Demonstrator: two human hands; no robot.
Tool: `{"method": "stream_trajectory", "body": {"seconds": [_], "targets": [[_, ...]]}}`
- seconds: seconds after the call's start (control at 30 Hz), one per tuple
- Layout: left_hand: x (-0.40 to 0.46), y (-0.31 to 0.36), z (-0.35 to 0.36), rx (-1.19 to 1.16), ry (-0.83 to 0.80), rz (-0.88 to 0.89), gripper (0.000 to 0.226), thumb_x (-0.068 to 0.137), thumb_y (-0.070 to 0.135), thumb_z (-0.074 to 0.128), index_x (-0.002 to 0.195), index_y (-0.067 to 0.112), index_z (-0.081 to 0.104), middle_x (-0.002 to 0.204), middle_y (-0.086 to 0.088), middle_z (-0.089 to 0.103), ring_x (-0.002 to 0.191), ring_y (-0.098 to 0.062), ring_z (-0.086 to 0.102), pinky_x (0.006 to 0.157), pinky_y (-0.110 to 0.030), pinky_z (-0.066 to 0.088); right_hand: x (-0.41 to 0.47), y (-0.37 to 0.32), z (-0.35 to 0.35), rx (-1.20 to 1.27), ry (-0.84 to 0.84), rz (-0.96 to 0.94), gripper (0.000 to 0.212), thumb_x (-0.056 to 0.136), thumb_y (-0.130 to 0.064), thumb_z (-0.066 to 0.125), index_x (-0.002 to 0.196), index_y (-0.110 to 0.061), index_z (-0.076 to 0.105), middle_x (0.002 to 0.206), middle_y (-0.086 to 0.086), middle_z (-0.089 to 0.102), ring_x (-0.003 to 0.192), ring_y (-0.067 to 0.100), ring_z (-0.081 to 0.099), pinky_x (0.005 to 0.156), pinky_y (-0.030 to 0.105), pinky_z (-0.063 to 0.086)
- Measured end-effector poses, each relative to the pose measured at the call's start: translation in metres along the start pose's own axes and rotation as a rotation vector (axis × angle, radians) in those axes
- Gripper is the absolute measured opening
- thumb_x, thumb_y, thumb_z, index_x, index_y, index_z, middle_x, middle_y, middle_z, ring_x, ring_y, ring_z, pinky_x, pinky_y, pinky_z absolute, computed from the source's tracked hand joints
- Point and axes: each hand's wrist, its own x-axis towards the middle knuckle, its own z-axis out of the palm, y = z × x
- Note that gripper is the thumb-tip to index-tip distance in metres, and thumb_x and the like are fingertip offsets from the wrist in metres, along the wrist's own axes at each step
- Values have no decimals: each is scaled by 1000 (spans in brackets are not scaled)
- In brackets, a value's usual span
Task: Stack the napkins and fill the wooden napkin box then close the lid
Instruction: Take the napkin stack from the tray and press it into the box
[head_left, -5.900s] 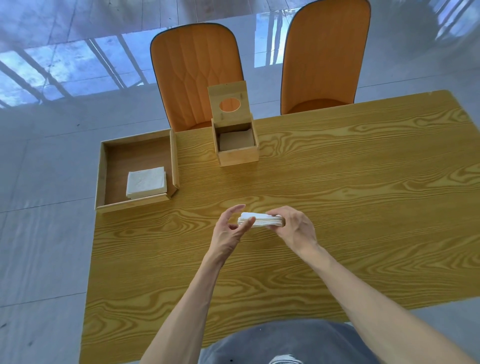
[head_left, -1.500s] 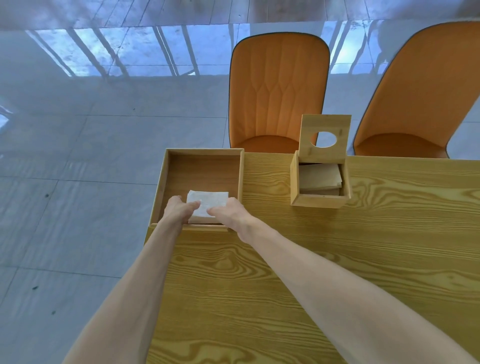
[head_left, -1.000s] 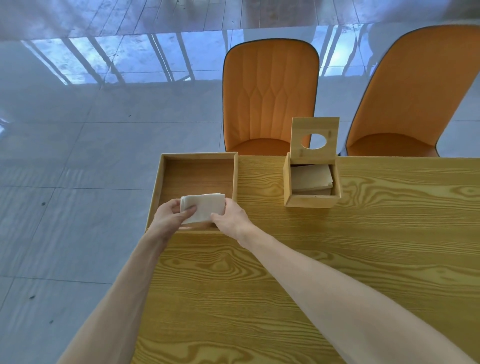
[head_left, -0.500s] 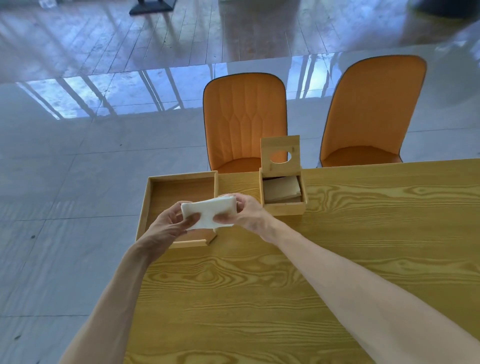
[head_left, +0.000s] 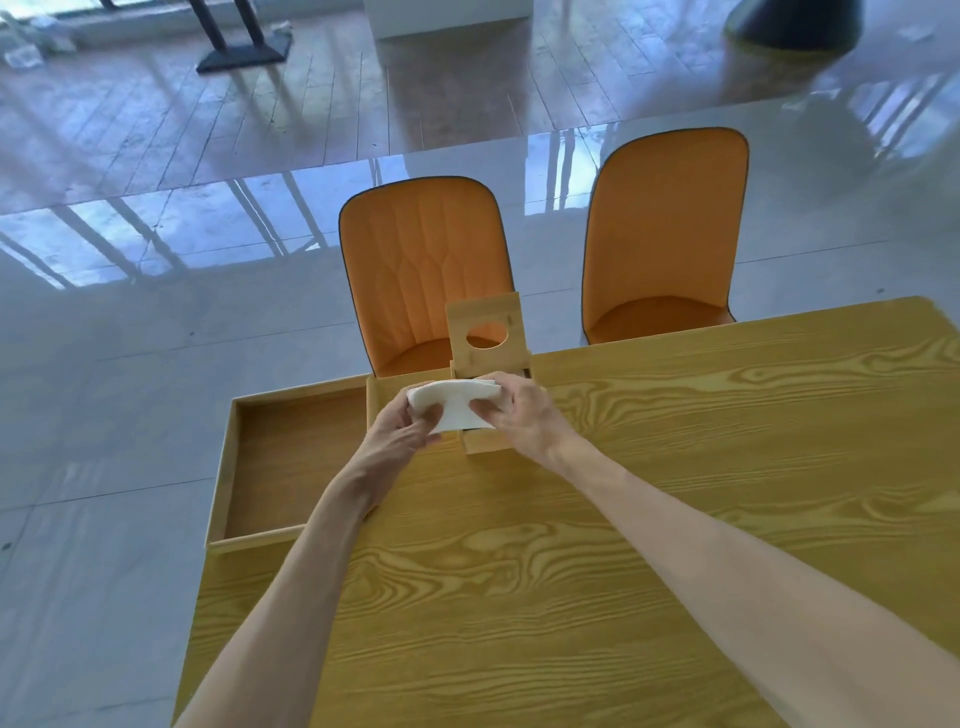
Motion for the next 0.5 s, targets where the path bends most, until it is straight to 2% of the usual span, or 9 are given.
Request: {"method": "stream_trajectory", "body": {"seconds": [0.07,0.17,0.23,0.33,0.4,0.5], "targets": [[9,4,9,103,67,43,25,90,36,68,114,30,65,105,10,73,104,-5,66,91,-32,54,5,10,-11,-139,150,-29,27,90,-20,69,117,-15,69,109,3,73,96,19,65,74,23,53],[25,3,19,194,220,82,31,85,30,74,113,22,64,114,1,71,112,-15,65,95,-38,55,14,26,-20,-263,269,-66,25,86,-21,74,111,-18,72,103,1,76,90,16,69,69,26,54],[35,0,23,239,245,92,27,85,29,74,110,22,64,112,2,71,113,-15,64,97,-40,54,22,37,-23,-312,287,-86,25,85,-20,76,109,-17,73,103,3,76,90,17,70,70,24,53],[46,-8,27,329,214,90,19,89,36,69,106,32,63,108,9,70,106,-6,64,96,-36,52,31,51,-24,-342,290,-86,25,85,-20,76,109,-16,73,104,4,76,91,18,70,74,27,56],[50,-14,28,376,214,89,22,91,44,64,111,34,63,107,12,69,102,-2,61,91,-33,49,35,57,-25,-350,278,-81,24,85,-21,75,109,-16,73,104,4,76,91,18,70,74,30,57],[55,-23,27,408,235,88,29,93,46,60,115,29,64,105,12,68,99,-4,61,84,-27,46,39,64,-25,-355,248,-87,25,87,-26,73,111,-18,73,104,2,76,90,18,68,74,29,55]]}}
